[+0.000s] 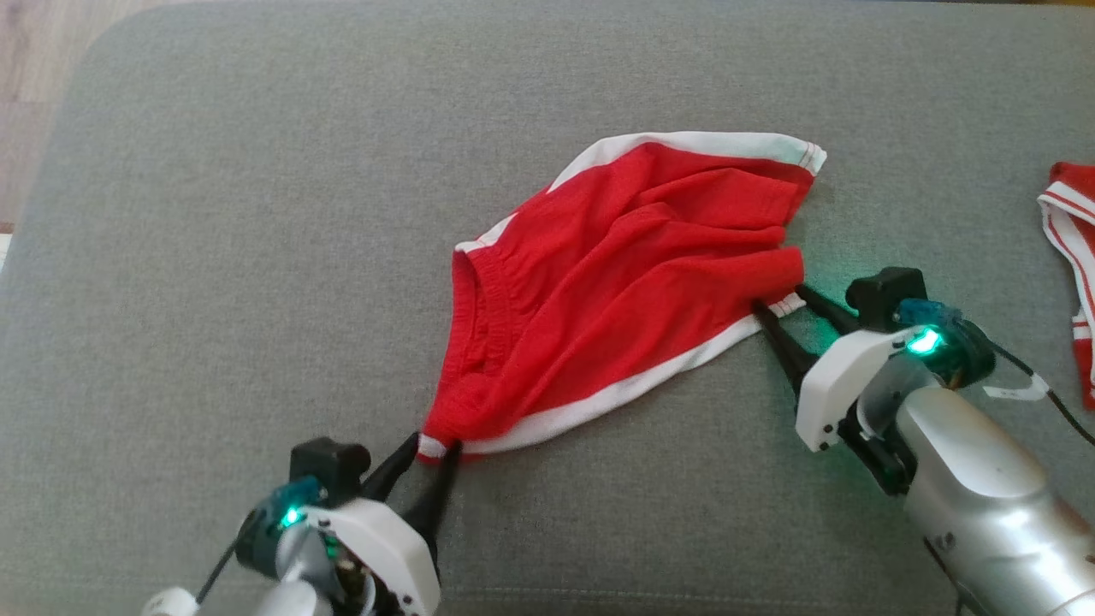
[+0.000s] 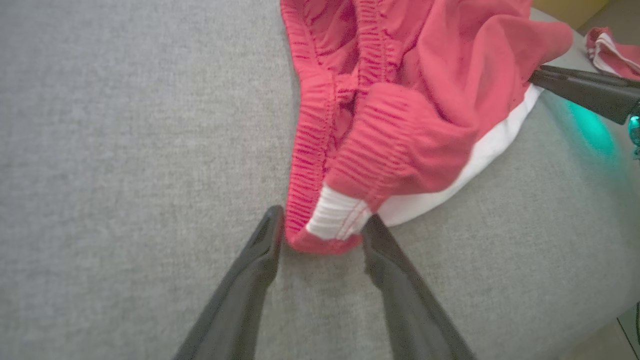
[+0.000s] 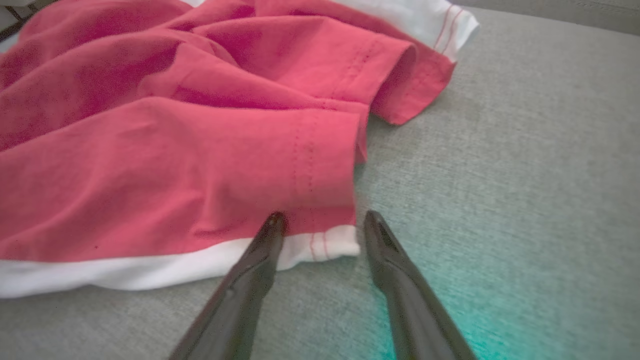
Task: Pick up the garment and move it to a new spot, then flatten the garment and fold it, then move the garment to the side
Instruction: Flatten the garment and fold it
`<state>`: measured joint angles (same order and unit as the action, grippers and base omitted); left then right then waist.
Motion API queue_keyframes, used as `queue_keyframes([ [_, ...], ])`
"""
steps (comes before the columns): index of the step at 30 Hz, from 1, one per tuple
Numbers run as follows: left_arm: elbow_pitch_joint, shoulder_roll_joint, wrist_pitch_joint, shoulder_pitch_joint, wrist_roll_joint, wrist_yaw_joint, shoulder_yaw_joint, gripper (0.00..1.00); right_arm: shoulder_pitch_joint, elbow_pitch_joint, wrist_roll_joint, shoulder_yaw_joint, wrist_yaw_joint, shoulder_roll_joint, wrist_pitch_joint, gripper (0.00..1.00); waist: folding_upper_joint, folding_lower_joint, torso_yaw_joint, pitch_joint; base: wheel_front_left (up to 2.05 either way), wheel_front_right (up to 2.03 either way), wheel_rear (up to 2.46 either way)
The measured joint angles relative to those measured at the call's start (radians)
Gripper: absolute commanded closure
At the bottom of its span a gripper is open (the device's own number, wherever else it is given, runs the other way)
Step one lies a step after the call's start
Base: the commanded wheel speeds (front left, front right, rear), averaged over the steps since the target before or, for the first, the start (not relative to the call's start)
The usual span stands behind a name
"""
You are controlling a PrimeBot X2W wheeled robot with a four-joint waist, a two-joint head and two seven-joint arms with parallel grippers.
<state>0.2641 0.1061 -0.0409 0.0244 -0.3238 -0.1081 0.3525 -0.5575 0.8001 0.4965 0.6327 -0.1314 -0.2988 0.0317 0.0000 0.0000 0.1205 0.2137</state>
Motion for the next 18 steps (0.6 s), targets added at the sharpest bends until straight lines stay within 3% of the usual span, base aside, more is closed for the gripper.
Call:
queue_keyframes([
  [2,0.003,0.007,0.004,0.016,-0.005,-0.007,0.001,1.0,-0.005,-0.007,0.033,0.018,0.0,0.0,-0.007,1.0,0.0,0.0001,-0.004,0.0,0.0,0.0,0.0],
  [6,-0.009,0.013,0.001,0.044,-0.044,-0.012,0.022,1.0,0.001,-0.063,0.174,0.006,0.0,-0.002,-0.014,1.0,0.0,0.0001,-0.01,-0.011,0.0,0.0,0.0],
  [10,-0.112,0.015,-0.044,0.029,-0.151,-0.015,0.019,1.0,0.035,-0.233,0.346,-0.062,0.0,-0.039,-0.016,1.0,0.0,0.0,-0.026,-0.031,0.0,0.0,0.0],
  [14,-0.331,0.021,-0.108,-0.019,-0.301,-0.016,0.012,1.0,0.107,-0.475,0.501,-0.164,0.0,-0.114,-0.063,1.0,0.0,0.0,-0.052,-0.059,0.0,0.0,0.0],
  [18,-0.596,0.037,-0.188,-0.04,-0.445,-0.016,-0.006,1.0,0.195,-0.723,0.626,-0.341,0.0,-0.166,-0.105,1.0,0.0,0.0,-0.079,-0.094,0.0,0.0,0.0],
])
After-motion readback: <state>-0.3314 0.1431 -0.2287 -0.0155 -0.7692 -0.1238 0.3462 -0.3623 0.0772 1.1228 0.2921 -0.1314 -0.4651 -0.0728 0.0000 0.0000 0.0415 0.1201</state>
